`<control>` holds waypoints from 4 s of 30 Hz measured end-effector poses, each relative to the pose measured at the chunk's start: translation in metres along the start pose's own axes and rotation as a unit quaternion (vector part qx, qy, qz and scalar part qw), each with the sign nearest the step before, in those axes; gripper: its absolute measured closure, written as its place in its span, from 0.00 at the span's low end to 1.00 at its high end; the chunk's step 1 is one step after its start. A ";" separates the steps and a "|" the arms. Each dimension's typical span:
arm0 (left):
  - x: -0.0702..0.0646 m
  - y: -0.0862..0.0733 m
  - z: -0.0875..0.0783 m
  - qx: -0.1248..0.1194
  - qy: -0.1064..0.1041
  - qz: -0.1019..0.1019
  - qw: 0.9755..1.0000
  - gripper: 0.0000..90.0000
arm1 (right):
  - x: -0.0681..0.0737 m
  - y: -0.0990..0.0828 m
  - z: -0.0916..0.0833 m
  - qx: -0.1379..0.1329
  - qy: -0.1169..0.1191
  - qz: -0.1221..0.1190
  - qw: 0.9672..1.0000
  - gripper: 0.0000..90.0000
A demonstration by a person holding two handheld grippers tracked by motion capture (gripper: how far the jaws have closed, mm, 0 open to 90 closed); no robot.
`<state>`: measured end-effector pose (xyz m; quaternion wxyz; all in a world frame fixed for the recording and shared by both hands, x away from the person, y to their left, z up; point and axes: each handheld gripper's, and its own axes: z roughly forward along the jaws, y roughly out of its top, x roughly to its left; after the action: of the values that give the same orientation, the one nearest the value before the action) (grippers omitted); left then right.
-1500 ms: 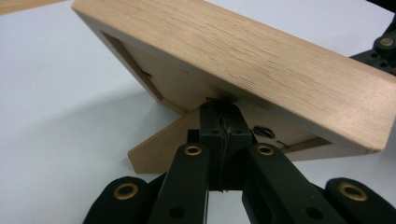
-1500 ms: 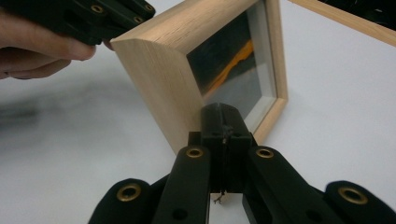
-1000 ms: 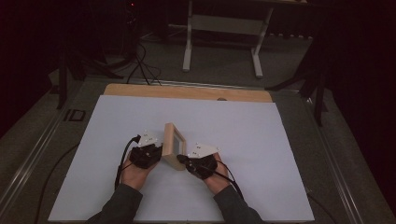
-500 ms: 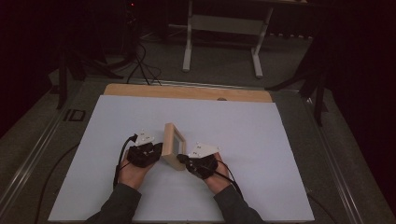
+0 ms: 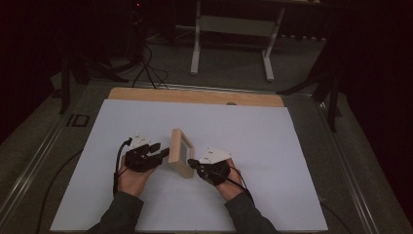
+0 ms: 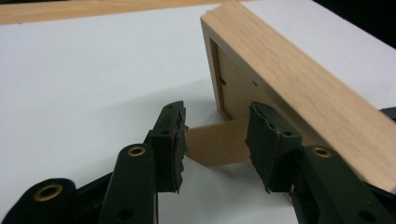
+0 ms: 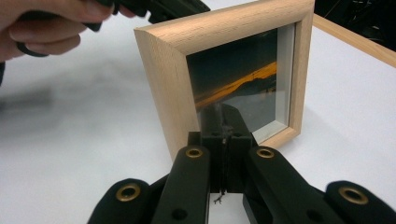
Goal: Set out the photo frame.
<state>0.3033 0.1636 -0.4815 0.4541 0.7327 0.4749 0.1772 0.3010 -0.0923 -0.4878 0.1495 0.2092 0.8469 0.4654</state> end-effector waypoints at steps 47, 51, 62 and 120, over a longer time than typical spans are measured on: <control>-0.039 0.015 -0.015 -0.020 -0.031 0.014 0.999 0.34 | -0.012 0.001 -0.012 -0.011 -0.025 0.007 1.000 0.99; -0.042 0.013 -0.010 -0.012 -0.029 0.016 0.999 0.34 | -0.013 0.001 -0.013 -0.012 -0.026 0.008 1.000 0.99; -0.044 0.007 0.002 0.008 -0.024 0.016 1.000 0.35 | -0.014 0.003 -0.015 -0.015 -0.028 0.010 0.999 0.99; -0.050 0.006 0.009 0.037 -0.053 0.026 0.998 0.62 | -0.027 0.007 -0.032 -0.043 -0.051 0.023 0.997 0.99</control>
<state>0.2879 0.1152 -0.4727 0.4465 0.7694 0.4371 0.1325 0.3114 -0.1256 -0.4634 0.1911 0.2455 0.8123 0.4933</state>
